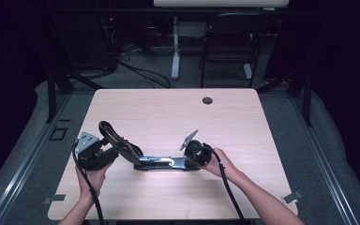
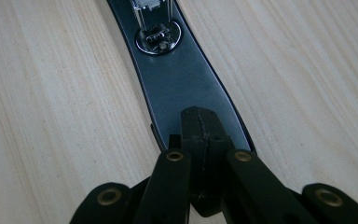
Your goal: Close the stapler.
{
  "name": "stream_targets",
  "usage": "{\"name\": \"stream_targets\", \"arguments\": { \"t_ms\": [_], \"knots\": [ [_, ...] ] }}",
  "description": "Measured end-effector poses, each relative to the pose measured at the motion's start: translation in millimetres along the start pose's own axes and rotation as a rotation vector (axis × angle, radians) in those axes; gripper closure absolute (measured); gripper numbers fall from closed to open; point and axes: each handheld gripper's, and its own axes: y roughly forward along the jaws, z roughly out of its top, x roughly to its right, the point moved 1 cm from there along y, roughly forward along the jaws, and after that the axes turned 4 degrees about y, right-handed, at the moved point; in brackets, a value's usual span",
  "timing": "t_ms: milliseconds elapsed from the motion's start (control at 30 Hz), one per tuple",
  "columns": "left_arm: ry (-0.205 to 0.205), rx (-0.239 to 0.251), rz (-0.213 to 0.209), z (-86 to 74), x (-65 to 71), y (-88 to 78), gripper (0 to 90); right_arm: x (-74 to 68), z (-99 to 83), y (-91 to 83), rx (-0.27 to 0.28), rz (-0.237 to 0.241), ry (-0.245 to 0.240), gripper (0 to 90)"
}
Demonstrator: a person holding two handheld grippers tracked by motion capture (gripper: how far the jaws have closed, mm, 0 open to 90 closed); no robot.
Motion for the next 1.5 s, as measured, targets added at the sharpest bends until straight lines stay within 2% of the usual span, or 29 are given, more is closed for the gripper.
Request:
{"name": "stream_targets", "arguments": {
  "t_ms": [167, 300, 533, 800, 967, 1067, 1300, 1500],
  "knots": [
    [0.002, 0.004, 0.000, 0.0, 2.4, 0.2, 51.3, -0.1, -0.1, 0.1, 0.001, 0.001, 0.001, 90.0],
    [-0.001, 0.007, 0.015, -0.6, 1.5, 0.2, 58.9, 0.1, -0.2, 0.1, 0.002, 0.001, 0.000, 90.0],
    [0.016, 0.007, 0.028, 1.6, 7.8, 1.7, 59.8, 0.6, -0.4, -0.2, 0.003, 0.004, 0.000, 90.0],
    [0.053, -0.003, 0.039, 5.4, 17.9, 4.1, 60.1, 0.7, -0.7, -0.3, 0.003, 0.004, -0.003, 90.0],
    [0.057, -0.002, 0.036, 6.2, 21.1, 5.4, 60.3, 0.7, -0.7, -0.1, 0.004, 0.005, -0.001, 90.0],
    [0.046, 0.002, 0.038, 6.0, 24.4, 6.8, 60.6, 1.0, -0.7, -0.1, 0.006, 0.008, -0.001, 90.0],
    [0.096, -0.001, 0.058, 8.5, 38.4, 11.4, 60.6, 2.0, -0.9, -0.3, 0.005, 0.012, 0.006, 90.0],
    [0.112, -0.007, 0.088, 9.9, 48.5, 14.7, 60.7, 4.1, -1.5, -0.5, 0.007, 0.025, 0.018, 90.0]
  ]
}}
